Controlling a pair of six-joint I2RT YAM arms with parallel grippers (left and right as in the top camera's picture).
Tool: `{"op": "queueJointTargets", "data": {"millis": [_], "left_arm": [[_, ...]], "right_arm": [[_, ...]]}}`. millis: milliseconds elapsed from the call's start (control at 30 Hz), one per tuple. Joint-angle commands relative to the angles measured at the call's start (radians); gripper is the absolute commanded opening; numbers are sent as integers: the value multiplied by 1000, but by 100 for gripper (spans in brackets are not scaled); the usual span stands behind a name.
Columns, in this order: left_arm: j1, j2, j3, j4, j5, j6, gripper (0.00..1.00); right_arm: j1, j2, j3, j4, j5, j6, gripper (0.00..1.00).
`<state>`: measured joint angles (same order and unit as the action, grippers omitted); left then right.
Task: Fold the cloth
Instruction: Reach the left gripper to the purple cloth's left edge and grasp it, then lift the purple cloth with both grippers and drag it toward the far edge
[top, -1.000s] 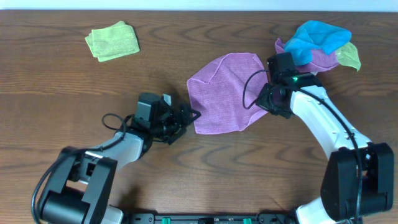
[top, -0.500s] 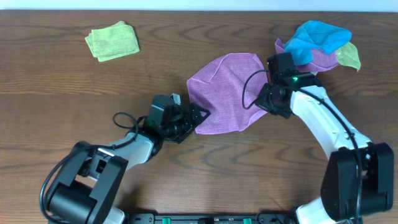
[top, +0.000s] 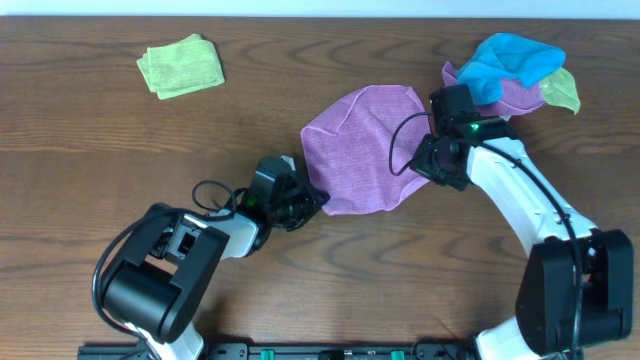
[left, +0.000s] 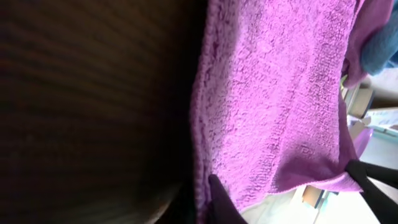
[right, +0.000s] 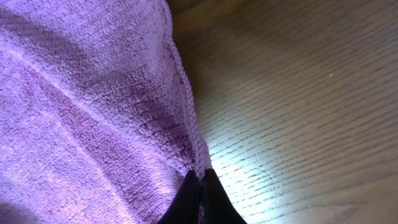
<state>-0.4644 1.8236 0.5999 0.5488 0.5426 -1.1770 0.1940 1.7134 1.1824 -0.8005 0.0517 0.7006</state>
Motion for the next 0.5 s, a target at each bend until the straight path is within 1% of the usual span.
{"op": "queueJointTargets", "data": {"millis": [0,133,267,333,467], "left_arm": [[65,1,-8,6,88,39,6],[198,-40,-8,7,206,101,6],[314,-100,4,6,282,103,6],[339,-122,23,6,306,95,6],[332,-136,91,5,306,46,6]], "right_arm": [[6,-17,-2,12,-10,-29,1],[18,-17,-2,68,-58,-67,1],[33,-17,-2,139,-109,-70,1],[44,-17,-2,183,-125,-71,1],[78,-17,0,266,-139,-70,1]]}}
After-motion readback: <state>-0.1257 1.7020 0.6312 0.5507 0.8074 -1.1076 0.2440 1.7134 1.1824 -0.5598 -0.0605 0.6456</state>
